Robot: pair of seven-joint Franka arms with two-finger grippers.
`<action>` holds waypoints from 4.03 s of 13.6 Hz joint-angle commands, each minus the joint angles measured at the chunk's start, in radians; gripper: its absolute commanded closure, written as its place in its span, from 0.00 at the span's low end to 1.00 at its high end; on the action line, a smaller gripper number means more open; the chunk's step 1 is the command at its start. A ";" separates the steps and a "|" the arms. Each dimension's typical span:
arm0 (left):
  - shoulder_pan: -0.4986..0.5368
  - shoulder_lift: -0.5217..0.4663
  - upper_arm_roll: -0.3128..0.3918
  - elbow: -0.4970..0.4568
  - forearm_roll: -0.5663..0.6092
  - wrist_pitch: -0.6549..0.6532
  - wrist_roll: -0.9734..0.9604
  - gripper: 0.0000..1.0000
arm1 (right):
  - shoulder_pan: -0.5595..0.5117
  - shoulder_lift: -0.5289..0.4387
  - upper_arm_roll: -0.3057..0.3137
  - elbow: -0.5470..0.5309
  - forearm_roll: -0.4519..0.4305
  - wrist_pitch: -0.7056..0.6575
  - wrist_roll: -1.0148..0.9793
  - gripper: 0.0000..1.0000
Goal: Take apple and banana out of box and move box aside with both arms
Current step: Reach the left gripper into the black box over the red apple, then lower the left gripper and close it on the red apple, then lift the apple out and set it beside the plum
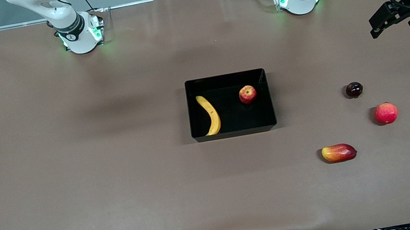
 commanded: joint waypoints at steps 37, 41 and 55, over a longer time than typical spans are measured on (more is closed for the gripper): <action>-0.330 0.553 -0.236 -0.310 0.234 0.642 -1.261 1.00 | -0.026 -0.014 0.015 -0.014 0.015 0.001 -0.002 0.00; -0.325 0.522 -0.237 -0.013 0.230 0.306 -1.202 1.00 | -0.026 -0.014 0.015 -0.014 0.015 0.001 -0.002 0.00; 0.184 0.666 -0.230 -0.290 0.467 0.598 -0.767 1.00 | -0.023 -0.014 0.015 -0.012 0.015 0.003 -0.002 0.00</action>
